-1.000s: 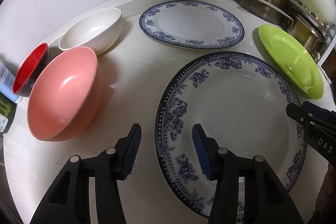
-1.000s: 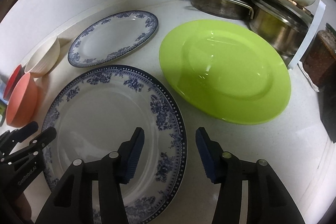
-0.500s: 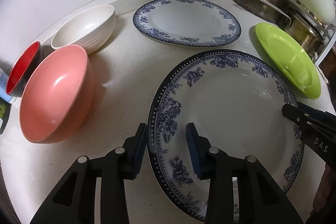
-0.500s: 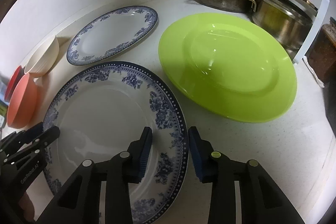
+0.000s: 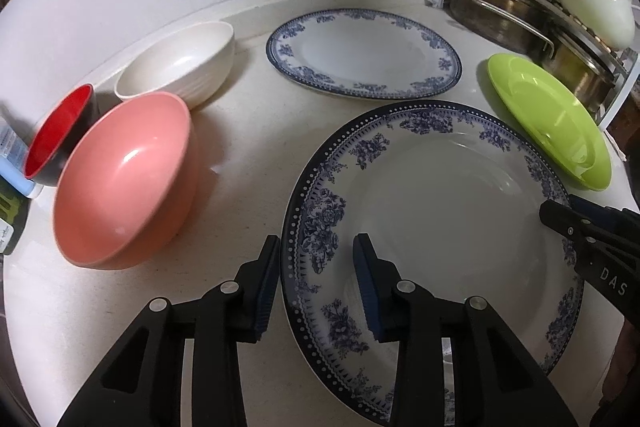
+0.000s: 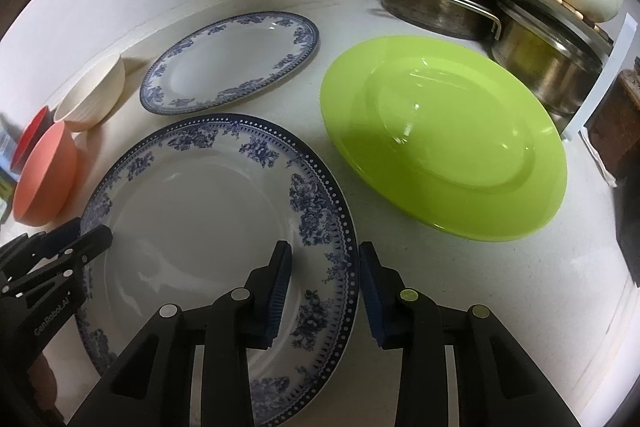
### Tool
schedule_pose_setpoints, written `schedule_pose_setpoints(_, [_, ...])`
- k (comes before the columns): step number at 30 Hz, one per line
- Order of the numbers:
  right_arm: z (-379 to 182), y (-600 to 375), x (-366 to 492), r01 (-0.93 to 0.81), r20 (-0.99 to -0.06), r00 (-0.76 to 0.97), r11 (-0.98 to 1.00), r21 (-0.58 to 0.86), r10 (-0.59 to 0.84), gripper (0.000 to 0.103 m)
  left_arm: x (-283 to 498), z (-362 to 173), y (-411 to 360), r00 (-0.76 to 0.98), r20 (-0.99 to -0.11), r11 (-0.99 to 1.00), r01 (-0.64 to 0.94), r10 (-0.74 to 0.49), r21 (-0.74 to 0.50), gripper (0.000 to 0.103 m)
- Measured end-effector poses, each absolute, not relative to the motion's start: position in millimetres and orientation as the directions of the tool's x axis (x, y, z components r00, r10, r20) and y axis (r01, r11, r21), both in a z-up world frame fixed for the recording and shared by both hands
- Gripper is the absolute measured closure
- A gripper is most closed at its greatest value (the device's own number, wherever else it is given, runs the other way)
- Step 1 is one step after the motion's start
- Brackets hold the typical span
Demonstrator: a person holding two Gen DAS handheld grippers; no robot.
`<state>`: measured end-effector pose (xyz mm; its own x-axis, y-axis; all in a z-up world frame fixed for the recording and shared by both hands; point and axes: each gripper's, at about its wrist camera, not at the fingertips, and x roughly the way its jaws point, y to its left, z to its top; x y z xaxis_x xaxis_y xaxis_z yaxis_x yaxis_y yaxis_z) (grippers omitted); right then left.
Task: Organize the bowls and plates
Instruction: 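Lift and carry the blue-and-white plate with both grippers toward the sink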
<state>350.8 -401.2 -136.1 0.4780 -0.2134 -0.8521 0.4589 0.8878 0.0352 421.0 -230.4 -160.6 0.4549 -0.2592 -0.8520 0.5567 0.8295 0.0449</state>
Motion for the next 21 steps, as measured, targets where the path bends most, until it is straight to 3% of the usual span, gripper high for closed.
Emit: schedule_pose_setpoints(21, [-83,-349,322,0.378,-0.804,0.564,0.925,0.046,-0.191,0.068,380,-99,-156,0.567,-0.787,0.892,0.449,-0.243,0.048,0.066])
